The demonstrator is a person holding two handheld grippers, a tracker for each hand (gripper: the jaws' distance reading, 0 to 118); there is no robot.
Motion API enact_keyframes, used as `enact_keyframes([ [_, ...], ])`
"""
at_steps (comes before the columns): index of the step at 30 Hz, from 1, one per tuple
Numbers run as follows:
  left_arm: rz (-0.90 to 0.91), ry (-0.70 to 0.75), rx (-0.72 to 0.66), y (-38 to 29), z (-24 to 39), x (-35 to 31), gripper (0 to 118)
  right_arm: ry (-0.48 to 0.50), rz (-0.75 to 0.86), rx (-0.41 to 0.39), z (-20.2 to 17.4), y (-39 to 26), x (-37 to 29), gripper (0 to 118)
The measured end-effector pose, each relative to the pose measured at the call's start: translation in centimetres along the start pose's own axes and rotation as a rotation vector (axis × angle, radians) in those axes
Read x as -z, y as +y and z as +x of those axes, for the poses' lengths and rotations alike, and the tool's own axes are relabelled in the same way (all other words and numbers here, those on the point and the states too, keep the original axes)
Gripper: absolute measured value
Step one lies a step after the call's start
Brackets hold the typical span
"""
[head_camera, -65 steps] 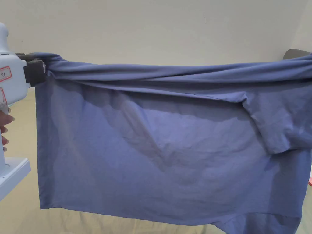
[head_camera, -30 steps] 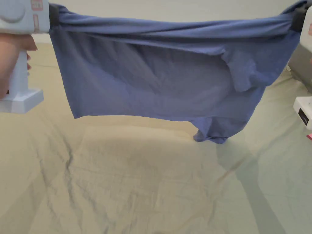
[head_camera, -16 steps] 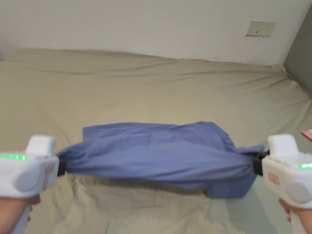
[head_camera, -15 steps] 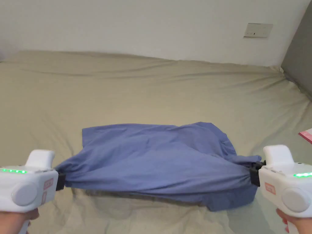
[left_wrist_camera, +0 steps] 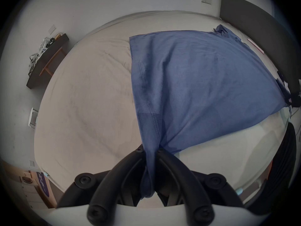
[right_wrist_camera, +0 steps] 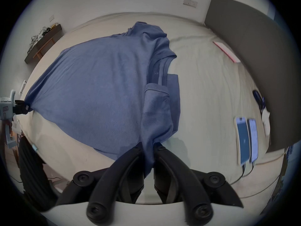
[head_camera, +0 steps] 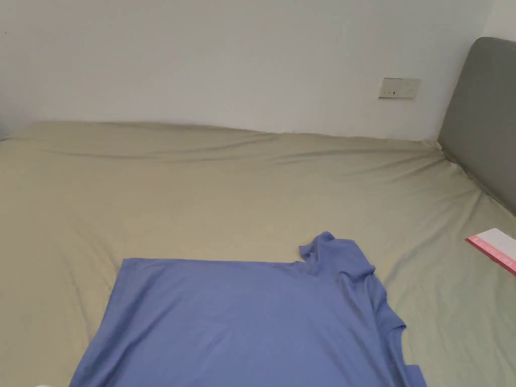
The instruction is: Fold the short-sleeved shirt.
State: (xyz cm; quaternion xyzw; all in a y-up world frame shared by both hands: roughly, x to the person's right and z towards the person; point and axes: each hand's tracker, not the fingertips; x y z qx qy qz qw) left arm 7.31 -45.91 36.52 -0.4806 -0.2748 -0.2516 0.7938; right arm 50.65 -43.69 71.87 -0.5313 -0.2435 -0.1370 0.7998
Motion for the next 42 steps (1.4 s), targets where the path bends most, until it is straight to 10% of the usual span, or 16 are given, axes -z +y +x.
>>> enact_keyframes([
  [14,-0.107,-0.010,0.034,-4.2,0.9,0.1,5,-0.007,-0.172,0.025,-1.5,-4.9,0.6,12],
  [16,-0.080,0.005,-0.014,-3.9,1.1,0.2,5,-0.041,-0.148,0.003,-2.0,-4.7,0.8,30],
  [18,-0.040,0.002,-0.062,-3.4,1.2,-0.3,40,-0.082,-0.106,0.048,-1.9,-3.8,0.6,101],
  [20,0.035,-0.028,-0.108,-2.7,1.1,-1.4,106,-0.113,-0.034,0.068,-1.4,-2.3,-0.4,112],
  [21,0.060,-0.055,-0.129,-2.0,0.8,-2.1,118,-0.116,0.041,0.084,-1.1,-1.2,-1.6,112],
  [33,0.969,-0.009,-0.247,9.6,3.8,-22.5,110,-0.146,0.911,-0.107,-7.9,11.8,-21.0,112],
  [36,1.112,0.097,-0.181,10.6,5.9,-26.1,78,-0.202,1.017,-0.172,-10.8,12.8,-23.4,104],
  [38,1.160,0.148,-0.147,11.4,7.0,-27.3,37,-0.216,1.040,-0.188,-12.5,13.3,-24.1,69],
  [40,1.176,0.167,-0.111,12.0,8.1,-27.8,13,-0.232,1.077,-0.198,-13.9,13.6,-24.2,2],
  [42,1.177,0.170,-0.097,12.6,8.7,-27.6,2,-0.245,1.106,-0.203,-14.7,14.0,-23.6,2],
])
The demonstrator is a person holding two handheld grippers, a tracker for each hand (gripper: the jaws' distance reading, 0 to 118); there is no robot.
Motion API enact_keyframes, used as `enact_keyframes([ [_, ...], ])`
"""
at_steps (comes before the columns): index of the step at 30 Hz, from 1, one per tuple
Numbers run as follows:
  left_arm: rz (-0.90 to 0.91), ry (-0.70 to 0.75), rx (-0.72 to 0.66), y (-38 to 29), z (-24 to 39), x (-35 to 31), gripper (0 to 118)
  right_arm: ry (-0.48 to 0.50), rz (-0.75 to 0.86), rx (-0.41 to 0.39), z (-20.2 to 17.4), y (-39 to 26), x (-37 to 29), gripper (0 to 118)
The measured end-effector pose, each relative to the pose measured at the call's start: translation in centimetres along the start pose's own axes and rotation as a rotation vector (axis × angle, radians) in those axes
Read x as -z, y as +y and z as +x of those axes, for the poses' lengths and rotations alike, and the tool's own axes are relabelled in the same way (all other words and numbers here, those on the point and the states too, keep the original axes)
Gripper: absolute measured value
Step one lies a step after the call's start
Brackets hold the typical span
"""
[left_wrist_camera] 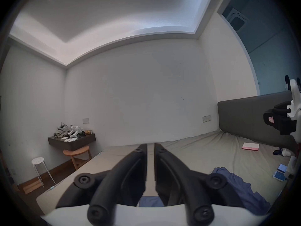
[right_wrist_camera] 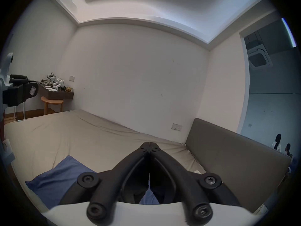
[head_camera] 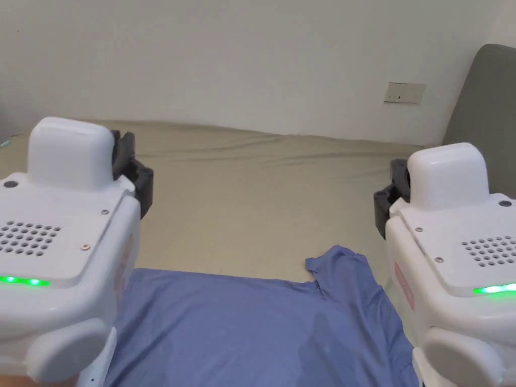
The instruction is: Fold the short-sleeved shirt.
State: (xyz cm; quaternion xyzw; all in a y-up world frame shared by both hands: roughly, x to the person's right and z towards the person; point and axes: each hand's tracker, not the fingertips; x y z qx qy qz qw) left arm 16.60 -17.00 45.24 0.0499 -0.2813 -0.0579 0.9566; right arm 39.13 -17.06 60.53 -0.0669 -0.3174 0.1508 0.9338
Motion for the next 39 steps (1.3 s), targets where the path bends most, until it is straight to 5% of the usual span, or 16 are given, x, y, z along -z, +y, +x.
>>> enact_keyframes([
  [10,-0.132,-0.056,-0.011,-4.4,1.1,5.1,0,0.073,-0.072,-0.022,-2.3,-3.0,4.3,2],
  [15,-0.454,-0.157,-0.164,-12.7,-0.9,11.6,0,0.074,-0.208,-0.036,-2.3,-8.2,8.5,2],
  [20,-0.773,-0.092,-0.100,-25.1,-2.8,20.2,0,0.053,-0.359,0.004,-0.9,-13.6,12.0,2],
  [21,-0.830,-0.065,-0.084,-27.2,-3.3,22.0,12,0.064,-0.387,0.016,-0.5,-14.5,12.6,2],
  [24,-0.908,-0.011,-0.072,-32.1,-4.7,26.5,106,0.086,-0.482,0.023,0.6,-17.2,14.1,2],
  [27,-0.926,0.026,-0.046,-35.0,-5.4,29.9,105,0.059,-0.533,-0.054,1.2,-19.6,14.7,2],
  [30,-0.924,0.037,-0.060,-36.0,-5.9,32.3,109,0.057,-0.592,-0.016,2.3,-21.2,14.9,2],
  [32,-0.954,0.046,-0.051,-36.2,-5.5,33.2,103,0.050,-0.633,0.036,3.2,-22.0,15.1,2],
  [35,-0.984,-0.034,-0.120,-36.6,-4.6,32.5,75,0.038,-0.644,0.033,3.8,-22.6,15.6,2],
  [37,-0.966,-0.022,-0.090,-35.6,-4.0,31.7,46,0.030,-0.648,0.031,4.2,-22.9,16.0,2],
  [39,-0.961,-0.064,-0.084,-35.0,-3.4,31.3,0,0.027,-0.663,0.050,4.6,-23.1,16.9,2],
])
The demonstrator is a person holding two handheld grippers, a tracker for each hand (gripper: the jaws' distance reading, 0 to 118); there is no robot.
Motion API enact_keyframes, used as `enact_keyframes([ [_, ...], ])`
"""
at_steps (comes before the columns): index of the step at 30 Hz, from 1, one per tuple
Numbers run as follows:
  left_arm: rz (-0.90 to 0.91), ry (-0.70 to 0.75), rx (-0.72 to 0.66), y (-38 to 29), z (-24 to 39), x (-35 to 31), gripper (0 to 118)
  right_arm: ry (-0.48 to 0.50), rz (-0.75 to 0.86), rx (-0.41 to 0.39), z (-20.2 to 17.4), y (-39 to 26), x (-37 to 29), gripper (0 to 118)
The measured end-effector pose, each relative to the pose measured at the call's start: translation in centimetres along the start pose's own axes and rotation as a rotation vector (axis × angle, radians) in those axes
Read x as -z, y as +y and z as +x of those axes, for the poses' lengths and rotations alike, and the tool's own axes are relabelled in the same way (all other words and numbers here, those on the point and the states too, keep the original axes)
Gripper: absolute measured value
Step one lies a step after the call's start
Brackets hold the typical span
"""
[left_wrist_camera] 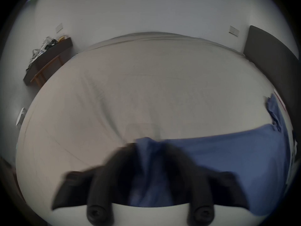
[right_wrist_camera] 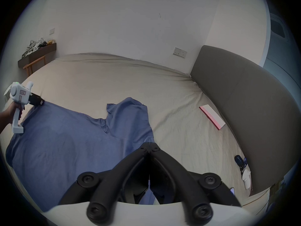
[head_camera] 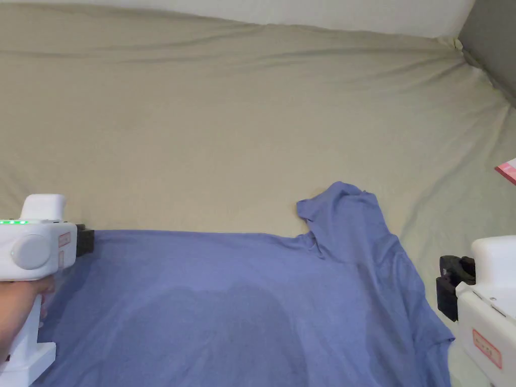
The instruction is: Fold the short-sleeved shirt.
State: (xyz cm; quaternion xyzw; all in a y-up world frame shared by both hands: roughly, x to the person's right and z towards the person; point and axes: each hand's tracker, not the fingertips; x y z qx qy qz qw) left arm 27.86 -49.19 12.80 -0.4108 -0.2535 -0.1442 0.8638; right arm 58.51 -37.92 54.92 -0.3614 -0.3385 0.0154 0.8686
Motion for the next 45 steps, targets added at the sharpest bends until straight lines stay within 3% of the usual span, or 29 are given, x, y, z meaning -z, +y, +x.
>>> enact_keyframes([
  [1,-0.014,-0.057,0.030,0.2,0.6,-0.3,0,0.004,-0.003,0.008,0.2,0.2,0.4,2],
  [3,0.037,0.028,0.113,0.2,2.0,-1.8,0,0.006,-0.009,0.010,0.3,0.8,1.4,2],
  [8,0.167,-0.028,0.061,1.2,0.9,-7.9,0,0.040,-0.041,0.059,1.7,3.0,4.9,4],
  [9,0.192,-0.040,0.059,1.3,0.7,-9.3,0,0.057,-0.069,0.073,2.1,3.4,6.2,19],
  [11,0.234,-0.040,0.072,1.1,0.7,-12.3,0,0.093,-0.125,0.088,2.8,3.9,9.4,74],
  [12,0.252,-0.036,0.096,1.1,0.3,-13.0,0,0.123,-0.172,0.085,3.0,3.9,11.1,91],
  [19,0.250,-0.086,0.133,-0.5,-0.3,-16.8,0,0.106,-0.398,0.041,1.8,1.4,21.5,91],
  [21,0.245,-0.064,0.151,-1.1,-0.3,-17.0,0,0.105,-0.398,0.039,1.2,0.7,22.9,97],
  [23,0.246,-0.062,0.147,-1.6,-0.5,-17.5,0,0.109,-0.363,0.088,1.8,1.3,22.5,91],
  [24,0.241,-0.065,0.133,-1.7,-0.5,-17.4,0,0.122,-0.389,0.082,1.8,1.6,22.1,64],
  [25,0.240,-0.065,0.121,-1.9,-0.6,-17.3,0,0.177,-0.375,0.081,1.7,1.7,21.5,30],
  [26,0.239,-0.056,0.116,-2.0,-0.6,-17.2,0,0.248,-0.357,0.083,1.3,1.8,20.8,7],
  [28,0.237,-0.028,0.114,-2.2,-0.5,-16.9,0,0.151,-0.338,-0.050,-0.2,2.1,19.7,7],
  [29,0.238,-0.025,0.108,-2.2,-0.5,-17.0,0,0.150,-0.336,-0.084,-0.4,2.1,19.0,7],
  [33,0.284,-0.013,0.080,-1.9,-0.6,-19.2,0,0.157,-0.206,0.007,1.6,4.0,14.1,7],
  [45,0.622,0.093,0.047,0.5,-3.1,-34.6,0,0.053,0.359,0.080,7.1,10.8,-11.8,7],
])
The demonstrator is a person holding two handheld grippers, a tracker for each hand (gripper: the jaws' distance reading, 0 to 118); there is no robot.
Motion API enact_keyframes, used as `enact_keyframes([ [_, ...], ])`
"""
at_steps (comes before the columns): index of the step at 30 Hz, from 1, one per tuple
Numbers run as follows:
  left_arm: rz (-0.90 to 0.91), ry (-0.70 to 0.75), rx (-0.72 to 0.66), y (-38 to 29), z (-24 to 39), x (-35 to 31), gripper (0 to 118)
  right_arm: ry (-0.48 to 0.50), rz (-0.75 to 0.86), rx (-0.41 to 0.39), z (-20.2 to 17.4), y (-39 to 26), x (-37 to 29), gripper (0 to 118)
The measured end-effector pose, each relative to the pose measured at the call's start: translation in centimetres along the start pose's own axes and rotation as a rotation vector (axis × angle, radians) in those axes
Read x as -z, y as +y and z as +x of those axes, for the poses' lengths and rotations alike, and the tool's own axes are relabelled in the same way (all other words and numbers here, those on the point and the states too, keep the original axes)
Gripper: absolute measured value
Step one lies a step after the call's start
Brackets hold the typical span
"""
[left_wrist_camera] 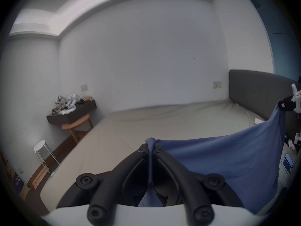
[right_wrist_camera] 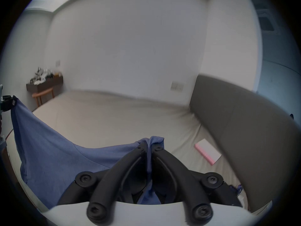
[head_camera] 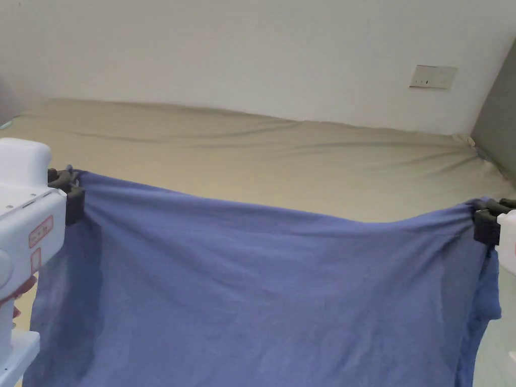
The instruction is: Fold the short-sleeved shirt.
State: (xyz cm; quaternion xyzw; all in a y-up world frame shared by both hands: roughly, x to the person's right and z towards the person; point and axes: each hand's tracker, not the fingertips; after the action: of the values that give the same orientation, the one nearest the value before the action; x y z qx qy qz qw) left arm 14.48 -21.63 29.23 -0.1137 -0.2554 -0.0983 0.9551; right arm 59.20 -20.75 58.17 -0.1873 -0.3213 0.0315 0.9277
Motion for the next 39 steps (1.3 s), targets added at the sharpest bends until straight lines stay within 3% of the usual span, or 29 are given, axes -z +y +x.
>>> enact_keyframes([
  [5,0.111,0.042,-0.031,4.4,-2.4,-4.8,0,-0.042,0.165,-0.053,-0.3,5.0,-7.5,7],
  [11,0.241,0.064,-0.045,8.3,-4.1,-10.3,0,-0.097,0.331,-0.050,-0.1,8.8,-14.1,7],
  [19,0.362,0.085,-0.062,12.9,-5.6,-14.6,0,-0.149,0.452,-0.060,0.5,12.8,-17.8,7],
  [28,0.433,0.115,-0.013,19.4,-6.0,-13.4,0,-0.207,0.511,-0.107,1.0,18.9,-16.3,7],
  [31,0.425,0.132,0.008,21.7,-6.1,-11.6,0,-0.215,0.519,-0.105,1.2,20.7,-14.5,7],
  [35,0.398,0.092,-0.067,24.8,-6.4,-8.2,0,-0.243,0.513,-0.120,1.0,23.0,-11.4,7],
  [39,0.376,0.134,-0.021,26.8,-5.5,-4.9,0,-0.234,0.487,-0.108,1.1,25.2,-8.0,7],
])
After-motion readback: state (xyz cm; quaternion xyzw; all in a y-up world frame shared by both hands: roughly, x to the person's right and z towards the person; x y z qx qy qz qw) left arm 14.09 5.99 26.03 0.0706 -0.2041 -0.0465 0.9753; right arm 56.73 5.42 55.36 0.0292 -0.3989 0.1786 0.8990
